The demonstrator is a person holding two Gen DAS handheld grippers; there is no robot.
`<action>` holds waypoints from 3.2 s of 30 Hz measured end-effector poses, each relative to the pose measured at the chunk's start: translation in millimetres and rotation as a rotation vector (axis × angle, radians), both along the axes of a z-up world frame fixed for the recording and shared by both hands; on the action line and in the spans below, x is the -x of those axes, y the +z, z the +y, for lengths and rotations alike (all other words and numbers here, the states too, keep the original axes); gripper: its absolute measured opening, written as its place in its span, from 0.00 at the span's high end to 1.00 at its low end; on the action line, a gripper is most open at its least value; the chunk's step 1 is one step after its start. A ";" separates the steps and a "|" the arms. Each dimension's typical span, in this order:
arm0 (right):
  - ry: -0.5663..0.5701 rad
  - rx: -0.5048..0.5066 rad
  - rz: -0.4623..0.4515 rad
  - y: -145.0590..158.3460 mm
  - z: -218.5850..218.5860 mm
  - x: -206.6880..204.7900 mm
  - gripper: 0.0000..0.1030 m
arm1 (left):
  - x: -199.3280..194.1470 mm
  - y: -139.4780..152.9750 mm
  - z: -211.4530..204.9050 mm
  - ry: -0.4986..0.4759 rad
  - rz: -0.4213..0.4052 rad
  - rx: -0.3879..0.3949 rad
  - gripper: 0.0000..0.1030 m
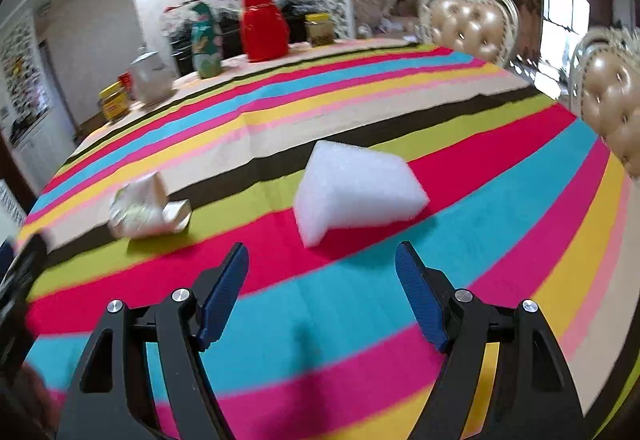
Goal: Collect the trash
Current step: 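Move both open tools back over the table, then grasp the white foam block with the right tool while the left tool grasps the white paper cup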
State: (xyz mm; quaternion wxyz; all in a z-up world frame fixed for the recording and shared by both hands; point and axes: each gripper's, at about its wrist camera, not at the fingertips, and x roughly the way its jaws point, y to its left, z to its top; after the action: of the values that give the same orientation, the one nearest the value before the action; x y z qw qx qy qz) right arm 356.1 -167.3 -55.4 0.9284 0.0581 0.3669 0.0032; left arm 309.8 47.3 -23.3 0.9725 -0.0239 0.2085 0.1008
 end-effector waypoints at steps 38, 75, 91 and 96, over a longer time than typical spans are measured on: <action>0.204 0.101 0.077 -10.6 -41.8 -23.8 0.21 | 0.6 -3.2 18.9 0.051 0.021 0.080 0.05; 0.062 -0.020 -0.136 9.9 -50.9 29.7 0.48 | -42.3 -23.0 -21.4 -0.059 0.211 0.150 0.05; 0.062 -0.052 -0.115 5.4 -55.3 25.9 0.48 | -132.2 -42.7 -35.4 0.014 0.341 0.168 0.22; 0.080 -0.050 -0.113 6.0 -52.7 24.6 0.48 | -93.9 -27.7 -46.7 -0.047 0.260 0.100 0.22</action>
State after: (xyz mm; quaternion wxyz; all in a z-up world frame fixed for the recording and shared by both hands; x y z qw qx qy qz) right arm 331.5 -220.0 -49.4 0.9451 0.0662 0.3156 0.0529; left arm 403.7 0.6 -51.1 0.9370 -0.0544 0.3379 0.0699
